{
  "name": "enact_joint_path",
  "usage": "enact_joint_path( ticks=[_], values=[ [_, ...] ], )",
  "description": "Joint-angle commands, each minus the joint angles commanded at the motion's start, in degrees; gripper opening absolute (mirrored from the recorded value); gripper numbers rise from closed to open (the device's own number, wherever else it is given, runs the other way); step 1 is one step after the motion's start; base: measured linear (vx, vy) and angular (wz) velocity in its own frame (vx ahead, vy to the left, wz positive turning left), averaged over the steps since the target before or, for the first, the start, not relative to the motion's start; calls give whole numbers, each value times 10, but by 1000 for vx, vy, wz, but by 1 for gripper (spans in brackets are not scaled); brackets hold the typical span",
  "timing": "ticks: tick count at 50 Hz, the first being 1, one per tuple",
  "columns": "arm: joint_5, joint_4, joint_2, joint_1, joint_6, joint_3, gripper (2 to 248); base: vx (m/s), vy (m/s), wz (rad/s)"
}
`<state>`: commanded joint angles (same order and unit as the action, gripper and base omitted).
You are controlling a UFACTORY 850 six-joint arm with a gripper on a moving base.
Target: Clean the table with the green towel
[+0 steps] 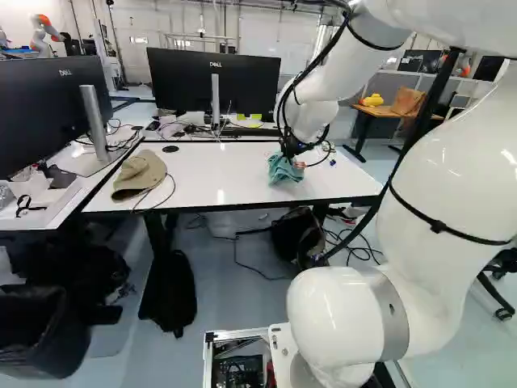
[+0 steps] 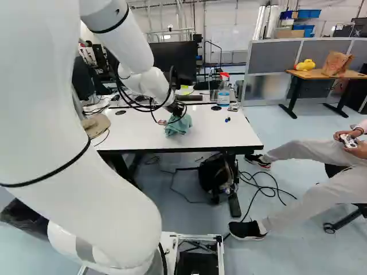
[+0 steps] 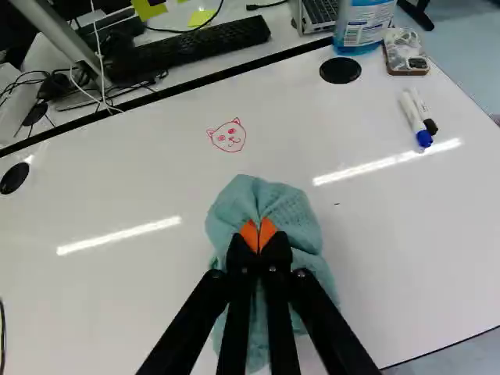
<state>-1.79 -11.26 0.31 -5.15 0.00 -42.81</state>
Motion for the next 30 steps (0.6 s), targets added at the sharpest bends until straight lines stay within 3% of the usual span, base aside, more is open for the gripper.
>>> enact_joint_path(
  ticks=[30],
  values=[
    [0, 0, -16, -58, 0, -16, 23, 0, 0, 0]
  ],
)
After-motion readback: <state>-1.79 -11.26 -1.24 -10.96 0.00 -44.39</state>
